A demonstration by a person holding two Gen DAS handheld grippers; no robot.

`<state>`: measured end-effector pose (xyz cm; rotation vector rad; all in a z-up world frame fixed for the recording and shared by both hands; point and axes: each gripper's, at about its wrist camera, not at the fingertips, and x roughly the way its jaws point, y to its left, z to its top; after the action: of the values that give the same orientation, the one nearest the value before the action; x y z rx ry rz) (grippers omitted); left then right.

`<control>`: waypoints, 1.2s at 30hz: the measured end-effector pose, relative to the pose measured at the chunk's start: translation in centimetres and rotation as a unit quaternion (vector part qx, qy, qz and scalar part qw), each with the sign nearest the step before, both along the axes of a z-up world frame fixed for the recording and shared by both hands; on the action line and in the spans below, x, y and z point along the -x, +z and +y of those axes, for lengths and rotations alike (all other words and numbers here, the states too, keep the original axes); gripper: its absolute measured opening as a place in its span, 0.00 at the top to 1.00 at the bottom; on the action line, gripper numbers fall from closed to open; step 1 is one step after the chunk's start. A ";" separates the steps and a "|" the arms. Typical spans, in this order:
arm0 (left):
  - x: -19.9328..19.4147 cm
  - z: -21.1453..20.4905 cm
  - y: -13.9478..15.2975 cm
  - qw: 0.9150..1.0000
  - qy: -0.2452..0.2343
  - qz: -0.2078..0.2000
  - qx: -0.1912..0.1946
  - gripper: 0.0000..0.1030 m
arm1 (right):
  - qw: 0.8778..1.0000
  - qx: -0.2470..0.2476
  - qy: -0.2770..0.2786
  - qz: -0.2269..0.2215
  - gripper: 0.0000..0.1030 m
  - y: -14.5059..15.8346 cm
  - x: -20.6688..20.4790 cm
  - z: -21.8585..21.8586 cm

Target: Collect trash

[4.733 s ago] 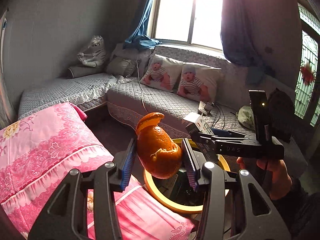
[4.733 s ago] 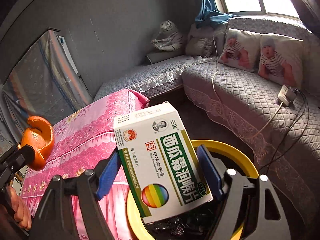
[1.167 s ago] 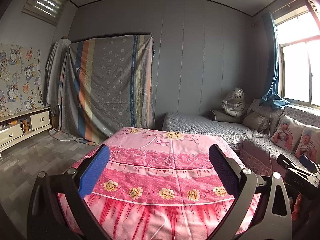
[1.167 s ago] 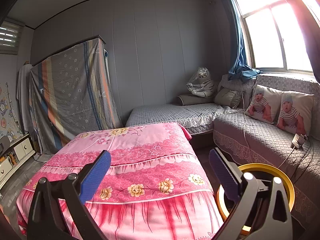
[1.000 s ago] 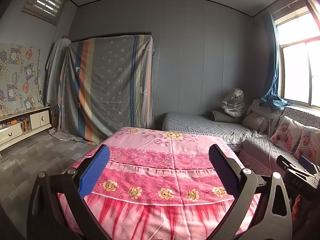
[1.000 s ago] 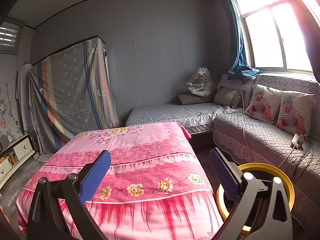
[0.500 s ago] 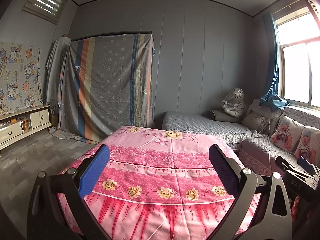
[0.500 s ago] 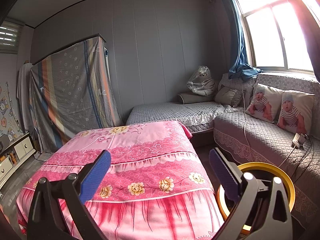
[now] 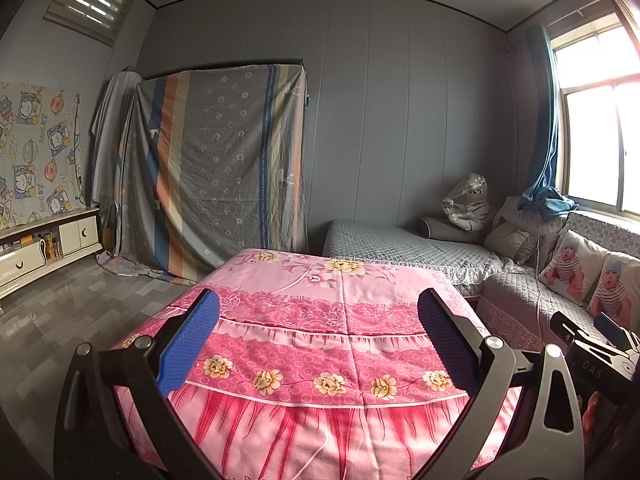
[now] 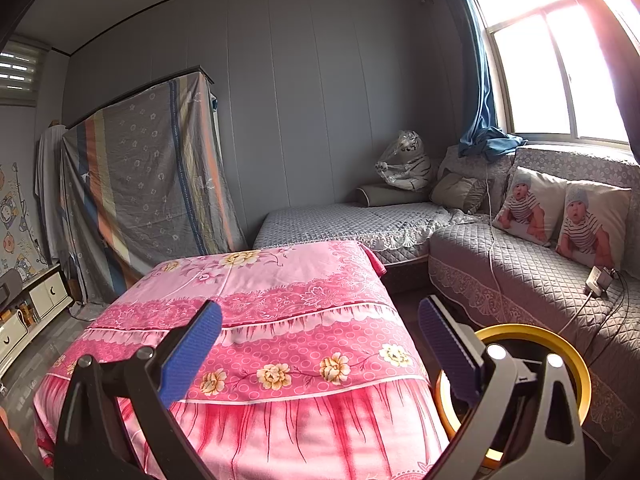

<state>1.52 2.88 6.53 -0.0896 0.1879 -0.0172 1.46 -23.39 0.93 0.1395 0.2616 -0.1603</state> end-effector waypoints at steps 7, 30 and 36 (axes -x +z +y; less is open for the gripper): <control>0.0 0.0 -0.1 1.000 0.000 0.001 0.001 0.08 | 1.000 0.000 0.004 0.003 0.08 -0.1 -0.1 -0.2; -0.2 -0.2 -0.6 1.000 -0.007 0.001 -0.004 0.08 | 1.000 0.000 0.008 0.008 0.08 -0.3 -0.3 -0.4; -0.3 -0.4 -0.5 1.000 -0.008 0.006 -0.002 0.08 | 1.000 -0.002 0.011 0.012 0.08 -0.5 -0.4 -0.6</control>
<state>1.81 2.52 6.00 -0.0849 0.2015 -0.0330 1.82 -23.96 0.47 0.1385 0.2869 -0.1402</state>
